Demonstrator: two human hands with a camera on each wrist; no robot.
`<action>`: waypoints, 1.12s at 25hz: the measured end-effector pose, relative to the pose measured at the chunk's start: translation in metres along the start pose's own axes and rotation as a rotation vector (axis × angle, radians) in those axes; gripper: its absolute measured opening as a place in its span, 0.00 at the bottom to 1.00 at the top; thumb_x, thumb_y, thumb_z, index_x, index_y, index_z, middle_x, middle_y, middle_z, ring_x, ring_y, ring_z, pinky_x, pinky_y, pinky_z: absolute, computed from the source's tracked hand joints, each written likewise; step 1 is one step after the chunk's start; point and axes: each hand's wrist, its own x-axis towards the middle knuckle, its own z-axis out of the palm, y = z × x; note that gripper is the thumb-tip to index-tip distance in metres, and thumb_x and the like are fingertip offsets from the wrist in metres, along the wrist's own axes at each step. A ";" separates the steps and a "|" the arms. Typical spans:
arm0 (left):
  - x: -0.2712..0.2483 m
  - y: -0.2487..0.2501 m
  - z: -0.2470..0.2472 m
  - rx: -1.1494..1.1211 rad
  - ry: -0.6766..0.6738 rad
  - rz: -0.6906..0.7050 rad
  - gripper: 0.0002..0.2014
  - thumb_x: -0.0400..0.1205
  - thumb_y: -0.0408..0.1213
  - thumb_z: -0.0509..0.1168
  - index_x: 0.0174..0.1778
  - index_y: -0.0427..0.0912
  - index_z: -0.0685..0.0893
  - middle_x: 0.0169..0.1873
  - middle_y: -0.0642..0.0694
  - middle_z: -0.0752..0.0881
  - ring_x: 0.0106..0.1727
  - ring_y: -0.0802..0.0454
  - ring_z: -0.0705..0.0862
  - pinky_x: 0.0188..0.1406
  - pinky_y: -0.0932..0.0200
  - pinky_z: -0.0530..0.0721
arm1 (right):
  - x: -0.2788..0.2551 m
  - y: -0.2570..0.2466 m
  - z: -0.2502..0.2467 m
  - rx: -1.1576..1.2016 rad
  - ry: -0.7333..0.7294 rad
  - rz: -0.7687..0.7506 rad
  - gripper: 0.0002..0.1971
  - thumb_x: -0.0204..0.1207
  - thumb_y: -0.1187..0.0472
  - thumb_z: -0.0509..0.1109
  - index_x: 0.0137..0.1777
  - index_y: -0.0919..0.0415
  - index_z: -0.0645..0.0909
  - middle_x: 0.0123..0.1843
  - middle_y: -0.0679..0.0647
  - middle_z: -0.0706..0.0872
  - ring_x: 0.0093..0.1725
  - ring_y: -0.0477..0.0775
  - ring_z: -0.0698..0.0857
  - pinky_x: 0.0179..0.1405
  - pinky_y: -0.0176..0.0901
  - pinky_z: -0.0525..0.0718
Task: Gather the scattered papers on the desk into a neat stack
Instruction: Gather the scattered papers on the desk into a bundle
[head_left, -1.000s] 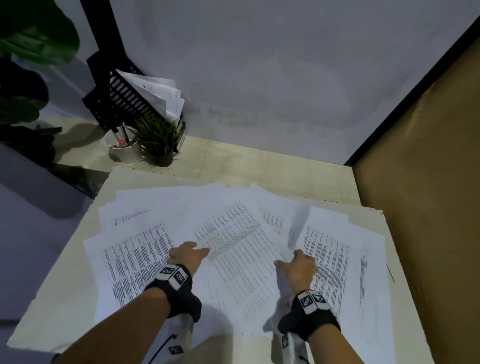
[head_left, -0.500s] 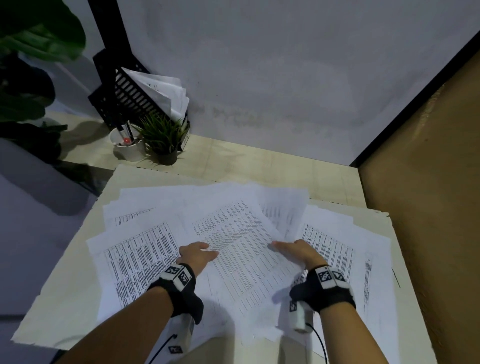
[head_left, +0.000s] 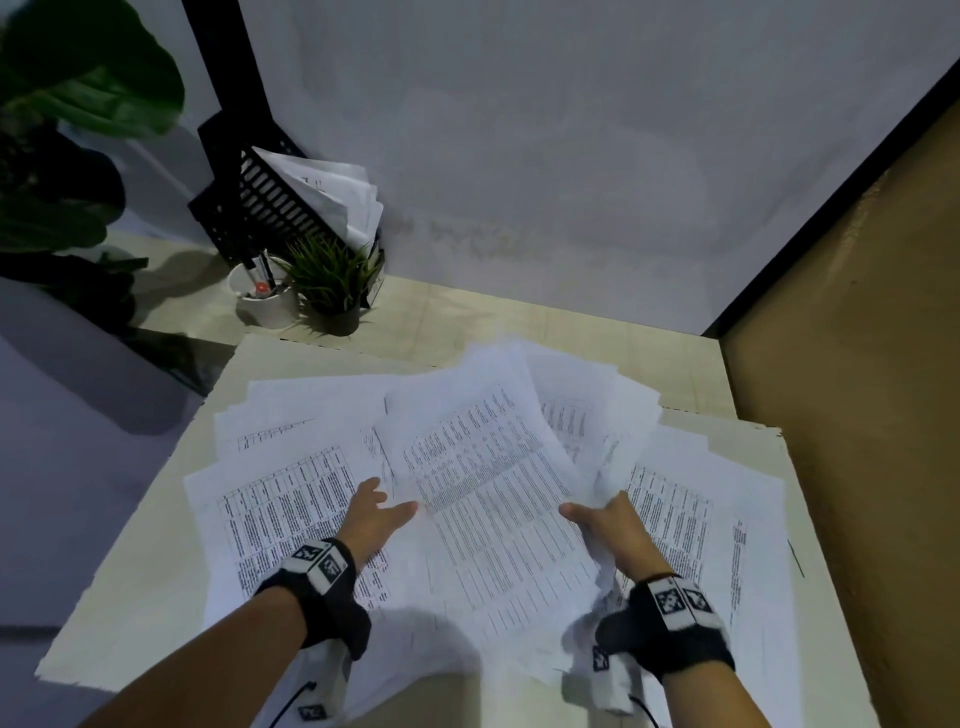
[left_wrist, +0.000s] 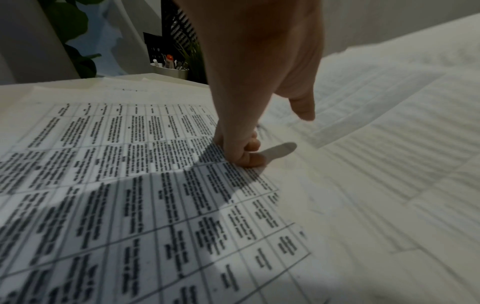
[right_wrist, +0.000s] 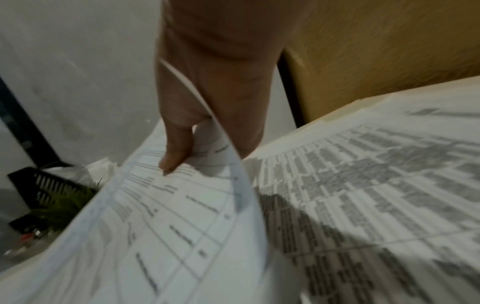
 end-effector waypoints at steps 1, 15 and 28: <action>-0.002 0.001 -0.003 -0.019 0.004 0.013 0.39 0.76 0.43 0.69 0.79 0.40 0.55 0.75 0.38 0.65 0.72 0.40 0.71 0.67 0.46 0.74 | -0.009 0.002 -0.009 0.044 -0.008 -0.028 0.13 0.69 0.67 0.75 0.53 0.60 0.81 0.43 0.50 0.88 0.44 0.50 0.86 0.44 0.42 0.83; -0.006 0.041 0.025 -0.391 -0.399 0.184 0.53 0.60 0.54 0.80 0.77 0.43 0.61 0.74 0.43 0.71 0.72 0.46 0.75 0.74 0.43 0.70 | -0.040 0.003 -0.024 0.231 -0.110 0.022 0.10 0.70 0.67 0.74 0.51 0.60 0.81 0.41 0.48 0.90 0.37 0.40 0.90 0.30 0.25 0.83; -0.028 0.021 0.028 -0.297 -0.332 0.166 0.15 0.75 0.27 0.68 0.54 0.47 0.84 0.56 0.44 0.88 0.55 0.50 0.88 0.56 0.53 0.86 | -0.062 0.029 -0.035 0.228 0.007 0.118 0.12 0.74 0.69 0.69 0.57 0.67 0.81 0.50 0.61 0.88 0.47 0.55 0.86 0.42 0.40 0.82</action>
